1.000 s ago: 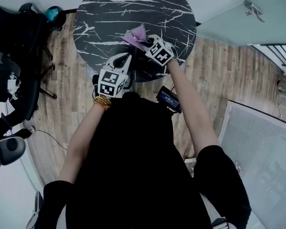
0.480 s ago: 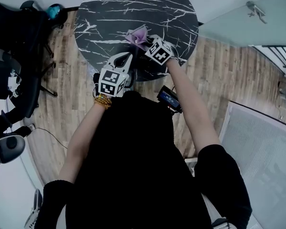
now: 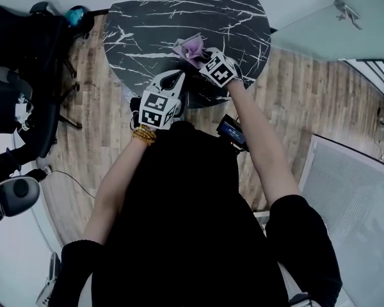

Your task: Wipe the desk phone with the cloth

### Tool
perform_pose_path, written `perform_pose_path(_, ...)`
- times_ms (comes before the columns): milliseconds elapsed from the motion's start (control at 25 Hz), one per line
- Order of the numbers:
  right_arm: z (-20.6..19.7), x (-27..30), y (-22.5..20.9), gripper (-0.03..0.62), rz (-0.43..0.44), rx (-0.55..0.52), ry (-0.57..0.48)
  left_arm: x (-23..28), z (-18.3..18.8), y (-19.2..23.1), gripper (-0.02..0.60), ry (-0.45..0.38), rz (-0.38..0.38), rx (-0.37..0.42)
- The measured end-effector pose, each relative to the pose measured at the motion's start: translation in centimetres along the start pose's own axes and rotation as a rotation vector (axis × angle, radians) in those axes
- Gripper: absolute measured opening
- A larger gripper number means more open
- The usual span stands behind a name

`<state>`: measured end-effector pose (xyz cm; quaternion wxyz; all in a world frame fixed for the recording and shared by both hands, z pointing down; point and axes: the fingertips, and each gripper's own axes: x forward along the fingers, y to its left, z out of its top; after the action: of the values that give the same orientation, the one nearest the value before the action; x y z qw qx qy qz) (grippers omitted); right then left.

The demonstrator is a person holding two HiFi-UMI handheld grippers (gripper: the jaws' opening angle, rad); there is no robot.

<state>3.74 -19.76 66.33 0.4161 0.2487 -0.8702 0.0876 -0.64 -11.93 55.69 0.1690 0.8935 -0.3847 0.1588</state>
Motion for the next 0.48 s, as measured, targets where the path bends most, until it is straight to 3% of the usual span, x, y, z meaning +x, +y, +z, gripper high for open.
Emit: perform_pose_path(480, -0.65, 0.53, 0.66, 0.055, -0.007, 0.051, -0.04, -0.04, -0.03, 0.29, 0.014, -0.002, 0.007, -0.007)
